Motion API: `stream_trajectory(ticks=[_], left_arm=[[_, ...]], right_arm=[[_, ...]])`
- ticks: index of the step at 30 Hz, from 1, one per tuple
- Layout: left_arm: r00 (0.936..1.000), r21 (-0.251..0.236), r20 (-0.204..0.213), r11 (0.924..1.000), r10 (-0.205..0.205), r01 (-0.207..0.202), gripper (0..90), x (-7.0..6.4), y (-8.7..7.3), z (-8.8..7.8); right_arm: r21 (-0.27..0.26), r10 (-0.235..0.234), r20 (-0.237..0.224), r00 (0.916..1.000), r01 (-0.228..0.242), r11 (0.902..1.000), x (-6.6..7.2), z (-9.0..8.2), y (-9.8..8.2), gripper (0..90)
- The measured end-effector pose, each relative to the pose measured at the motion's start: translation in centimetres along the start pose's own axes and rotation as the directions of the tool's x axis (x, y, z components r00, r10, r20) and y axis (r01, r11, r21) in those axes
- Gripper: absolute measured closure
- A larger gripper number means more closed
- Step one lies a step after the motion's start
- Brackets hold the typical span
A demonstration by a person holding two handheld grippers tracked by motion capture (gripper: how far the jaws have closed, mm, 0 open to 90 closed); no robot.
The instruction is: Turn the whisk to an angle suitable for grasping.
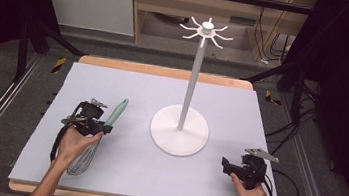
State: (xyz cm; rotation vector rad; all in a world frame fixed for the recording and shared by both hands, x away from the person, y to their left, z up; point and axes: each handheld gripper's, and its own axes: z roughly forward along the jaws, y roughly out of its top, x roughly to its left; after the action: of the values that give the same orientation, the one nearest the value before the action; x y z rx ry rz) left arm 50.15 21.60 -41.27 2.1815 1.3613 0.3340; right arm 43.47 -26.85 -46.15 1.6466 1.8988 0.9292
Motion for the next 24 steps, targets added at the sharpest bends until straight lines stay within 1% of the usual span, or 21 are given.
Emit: stream_trajectory(ticks=[2,3,4,5,7,9,10,11,12,13,14,16,17,19,20,23,24], left_arm=[[1.0,-0.035,0.006,0.9994,0.005,-0.004,69.0,-0.1,-0.1,-0.8],[1.0,-0.035,0.006,0.9994,0.005,-0.004,69.0,-0.1,-0.1,-0.8],[0.9999,-0.059,0.011,0.9982,0.008,-0.008,68.9,-0.2,-0.1,-1.4],[0.9999,-0.059,0.011,0.9982,0.008,-0.008,68.9,-0.2,-0.1,-1.4],[0.9998,-0.078,0.017,0.9969,0.01,-0.009,69.0,-0.4,-0.1,-1.8],[0.9995,-0.114,0.024,0.9933,0.018,-0.015,69.0,-0.6,0.0,-2.5],[0.9995,-0.114,0.024,0.9933,0.018,-0.015,68.9,-0.6,0.0,-2.5],[0.9994,-0.127,0.027,0.9917,0.021,-0.018,68.9,-0.7,0.0,-2.7],[0.9993,-0.151,0.029,0.9884,0.023,-0.018,68.9,-0.8,0.0,-3.1],[0.9993,-0.151,0.029,0.9884,0.023,-0.018,68.9,-0.8,0.0,-3.1],[0.9993,-0.177,0.03,0.9842,0.022,-0.016,68.9,-0.9,0.0,-3.4],[0.999,-0.201,0.038,0.9795,0.024,-0.016,68.9,-1.0,0.0,-3.8],[0.9984,-0.224,0.05,0.9745,0.028,-0.017,68.9,-1.1,0.0,-4.1],[0.9983,-0.258,0.048,0.966,0.034,-0.02,68.9,-1.2,-0.1,-4.6],[0.9983,-0.258,0.048,0.966,0.034,-0.02,68.9,-1.2,-0.1,-4.6],[0.9986,-0.313,0.039,0.9495,0.037,-0.023,68.9,-1.4,-0.3,-5.3],[0.9985,-0.324,0.041,0.9458,0.037,-0.021,68.9,-1.4,-0.3,-5.5]], right_arm=[[-0.001,-0.001,0.001,1.0,0.001,1.0,0.0,0.0,0.0,8.4],[-0.001,-0.001,0.001,1.0,0.001,1.0,0.0,0.0,0.0,8.4],[-0.003,-0.002,0.001,1.0,0.002,1.0,-0.1,0.0,0.0,8.5],[-0.003,-0.002,0.001,1.0,0.002,1.0,-0.1,0.0,0.0,8.5],[-0.004,0.0,-0.001,1.0,0.0,1.0,0.0,-0.1,0.0,8.4],[-0.003,-0.001,0.0,1.0,0.001,1.0,-0.1,-0.1,0.0,8.4],[-0.003,-0.001,0.0,1.0,0.001,1.0,-0.1,-0.1,0.0,8.4],[-0.004,0.0,0.0,1.0,0.0,1.0,-0.1,-0.1,0.0,8.4],[-0.006,-0.005,0.002,1.0,0.005,1.0,-0.1,-0.1,0.0,8.4],[-0.006,-0.005,0.002,1.0,0.005,1.0,-0.1,-0.1,0.0,8.4],[-0.007,-0.004,0.002,1.0,0.004,1.0,-0.1,-0.1,0.0,8.4],[-0.006,-0.003,0.003,1.0,0.003,1.0,-0.1,-0.1,0.0,8.4],[-0.006,-0.002,0.004,1.0,0.002,1.0,-0.1,0.0,0.0,8.4],[-0.006,0.001,0.003,1.0,-0.001,1.0,-0.1,0.0,0.0,8.4],[-0.006,0.001,0.003,1.0,-0.001,1.0,-0.1,0.0,0.0,8.4],[-0.008,0.002,0.004,1.0,-0.002,1.0,-0.1,0.0,0.0,8.4],[-0.009,0.003,0.005,1.0,-0.003,1.0,-0.1,-0.1,0.0,8.4]])
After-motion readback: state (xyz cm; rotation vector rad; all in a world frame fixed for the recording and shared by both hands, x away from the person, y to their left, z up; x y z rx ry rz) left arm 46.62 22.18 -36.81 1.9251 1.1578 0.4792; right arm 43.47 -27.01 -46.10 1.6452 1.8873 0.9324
